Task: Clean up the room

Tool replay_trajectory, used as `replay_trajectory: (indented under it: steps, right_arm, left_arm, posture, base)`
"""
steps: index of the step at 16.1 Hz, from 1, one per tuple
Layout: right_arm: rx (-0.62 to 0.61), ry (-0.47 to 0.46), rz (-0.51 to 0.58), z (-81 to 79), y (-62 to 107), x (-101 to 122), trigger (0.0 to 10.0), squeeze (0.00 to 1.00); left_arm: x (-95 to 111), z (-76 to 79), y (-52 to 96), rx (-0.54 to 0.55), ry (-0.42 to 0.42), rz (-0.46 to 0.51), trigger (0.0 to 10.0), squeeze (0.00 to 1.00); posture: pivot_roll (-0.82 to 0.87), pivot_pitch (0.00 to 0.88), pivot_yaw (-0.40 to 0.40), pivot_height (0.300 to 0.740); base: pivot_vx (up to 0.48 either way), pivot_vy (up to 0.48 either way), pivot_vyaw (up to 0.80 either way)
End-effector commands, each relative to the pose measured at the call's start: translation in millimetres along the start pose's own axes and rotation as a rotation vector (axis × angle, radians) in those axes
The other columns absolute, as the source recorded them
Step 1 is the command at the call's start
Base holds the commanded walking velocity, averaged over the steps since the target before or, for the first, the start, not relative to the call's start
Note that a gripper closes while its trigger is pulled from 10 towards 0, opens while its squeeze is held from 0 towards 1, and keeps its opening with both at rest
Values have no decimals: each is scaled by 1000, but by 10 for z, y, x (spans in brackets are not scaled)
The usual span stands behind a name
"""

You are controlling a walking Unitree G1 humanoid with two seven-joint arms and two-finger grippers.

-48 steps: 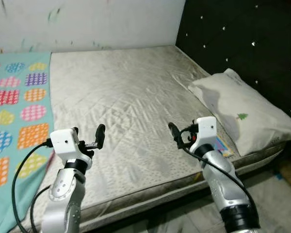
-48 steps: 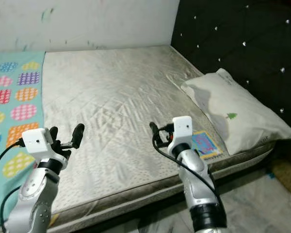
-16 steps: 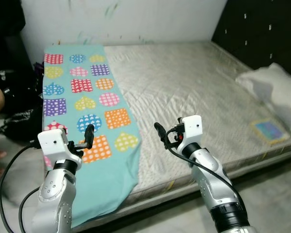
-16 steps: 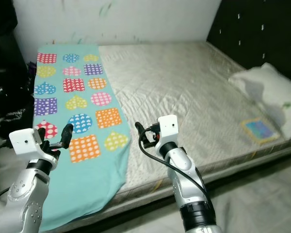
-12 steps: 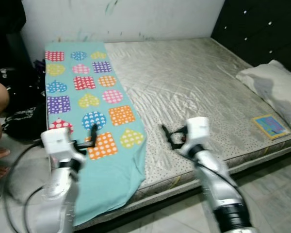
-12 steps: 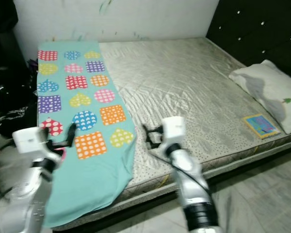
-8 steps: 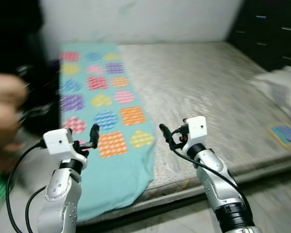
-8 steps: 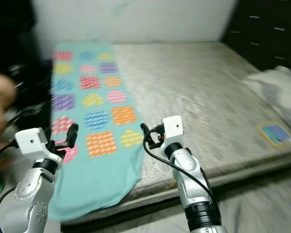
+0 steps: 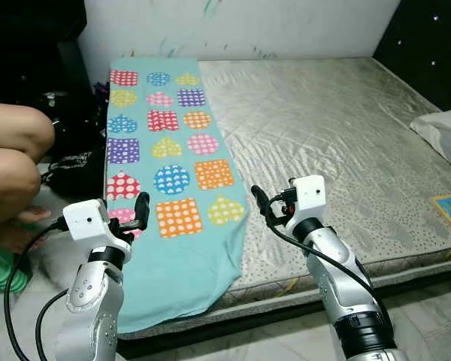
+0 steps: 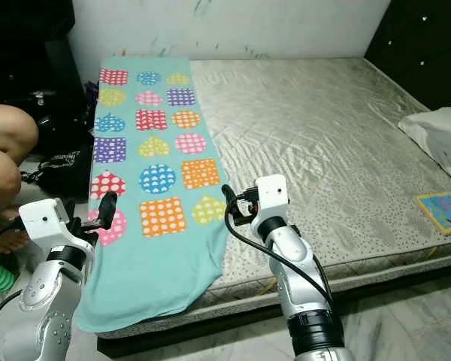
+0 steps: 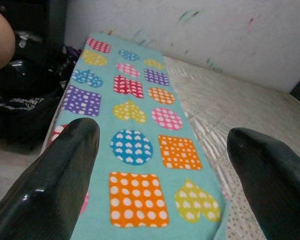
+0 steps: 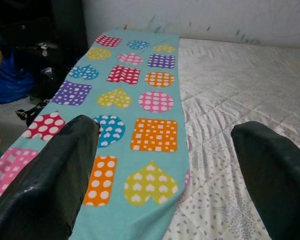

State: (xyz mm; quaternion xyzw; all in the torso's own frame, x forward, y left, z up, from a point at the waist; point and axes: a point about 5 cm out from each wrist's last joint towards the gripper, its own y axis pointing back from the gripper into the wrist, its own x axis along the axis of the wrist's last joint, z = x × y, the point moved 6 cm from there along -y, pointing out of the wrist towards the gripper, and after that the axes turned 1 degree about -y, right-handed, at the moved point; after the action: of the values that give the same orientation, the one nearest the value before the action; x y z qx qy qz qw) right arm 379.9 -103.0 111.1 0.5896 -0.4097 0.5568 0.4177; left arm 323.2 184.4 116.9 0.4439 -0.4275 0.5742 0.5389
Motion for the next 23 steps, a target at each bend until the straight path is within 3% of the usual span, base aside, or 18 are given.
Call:
replay_trajectory:
  steps: [1, 6, 19, 23]
  right_arm:
    - [-11, 3, 10, 31, -6, 59, 10000, 0]
    - [-19, -13, -3, 33, 13, 26, 10000, 0]
    - [-7, -14, -29, 2, 25, -19, 10000, 0]
    - [-44, -35, -29, 151, 9, 76, 10000, 0]
  left_arm:
    - [35, 32, 9, -9, -1, 5, 10000, 0]
    - [26, 36, 19, -14, 2, -3, 10000, 0]
    - [7, 79, 31, -36, -4, -16, 10000, 0]
    - [70, 11, 51, -5, -33, 5, 10000, 0]
  posture:
    - [-60, 105, -91, 740]
    - [-63, 113, -86, 740]
    - [-63, 106, -84, 740]
    - [-69, 112, -83, 740]
  base:
    - [0, 0, 0]
    - [0, 0, -698]
    - [0, 0, 0]
    - [0, 0, 0]
